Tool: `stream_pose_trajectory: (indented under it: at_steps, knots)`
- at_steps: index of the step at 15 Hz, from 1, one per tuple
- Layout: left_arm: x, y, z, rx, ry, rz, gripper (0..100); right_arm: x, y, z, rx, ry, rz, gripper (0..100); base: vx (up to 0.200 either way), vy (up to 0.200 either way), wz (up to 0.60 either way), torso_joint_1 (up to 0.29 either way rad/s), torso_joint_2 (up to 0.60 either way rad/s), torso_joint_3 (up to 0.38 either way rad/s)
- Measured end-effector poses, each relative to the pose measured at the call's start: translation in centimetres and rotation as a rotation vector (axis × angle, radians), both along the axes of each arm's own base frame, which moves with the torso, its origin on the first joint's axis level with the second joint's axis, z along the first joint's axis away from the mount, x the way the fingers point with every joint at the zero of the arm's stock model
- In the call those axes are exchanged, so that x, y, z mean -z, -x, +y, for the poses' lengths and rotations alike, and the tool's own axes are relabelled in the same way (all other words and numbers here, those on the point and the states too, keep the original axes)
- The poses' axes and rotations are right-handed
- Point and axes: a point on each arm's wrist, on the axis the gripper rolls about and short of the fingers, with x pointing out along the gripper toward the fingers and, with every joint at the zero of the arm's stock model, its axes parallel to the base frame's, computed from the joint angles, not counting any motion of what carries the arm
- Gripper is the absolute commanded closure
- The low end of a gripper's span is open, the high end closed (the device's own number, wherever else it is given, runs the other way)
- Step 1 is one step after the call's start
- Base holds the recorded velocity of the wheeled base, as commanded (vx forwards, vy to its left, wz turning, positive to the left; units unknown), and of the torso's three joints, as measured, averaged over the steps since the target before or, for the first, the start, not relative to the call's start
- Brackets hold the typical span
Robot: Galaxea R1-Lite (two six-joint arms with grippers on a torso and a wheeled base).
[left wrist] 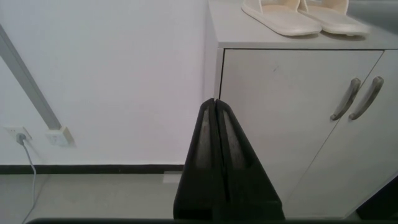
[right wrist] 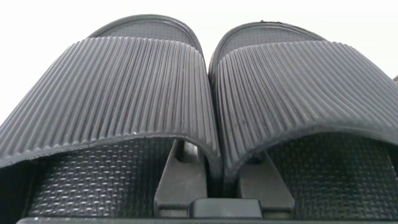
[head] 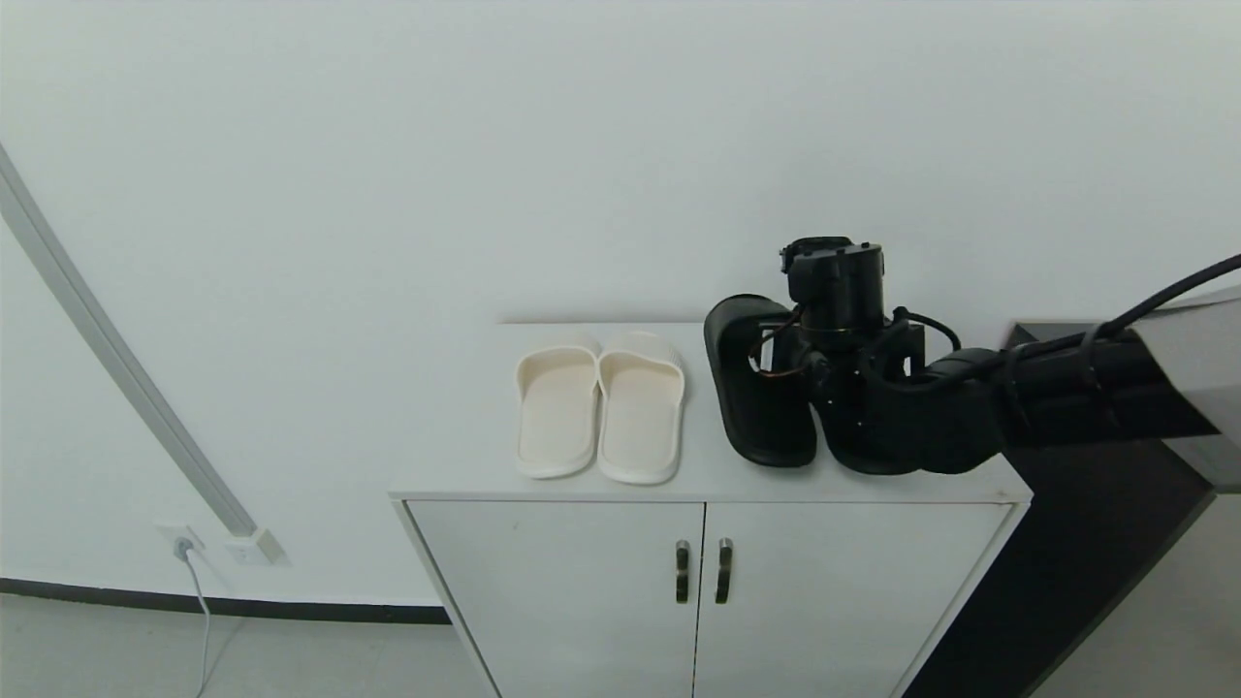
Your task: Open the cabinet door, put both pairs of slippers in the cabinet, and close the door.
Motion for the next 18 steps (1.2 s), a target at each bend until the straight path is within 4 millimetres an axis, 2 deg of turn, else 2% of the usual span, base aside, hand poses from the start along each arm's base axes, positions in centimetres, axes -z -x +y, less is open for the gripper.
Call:
stream_pose_trajectory:
  at_steps: [5,10,14,18]
  knots:
    - [0.0,0.0,0.0,0.0,0.0,0.0,100,-1.0,6.8,-0.7,-0.285,-0.004,0.064,100,0.0,0.0,0.0,0.0,0.0,0.0]
    - [0.0,0.0,0.0,0.0,0.0,0.0,100,-2.4,12.4,-3.4,-0.549,-0.051,0.089,100,0.0,0.0,0.0,0.0,0.0,0.0]
    - [0.0,0.0,0.0,-0.001,0.0,0.0,100,-2.2,14.6,-4.3,-0.603,-0.048,0.102,100,0.0,0.0,0.0,0.0,0.0,0.0]
    - [0.0,0.0,0.0,0.0,0.0,0.0,100,-1.6,15.4,-4.1,-0.63,-0.022,0.114,100,0.0,0.0,0.0,0.0,0.0,0.0]
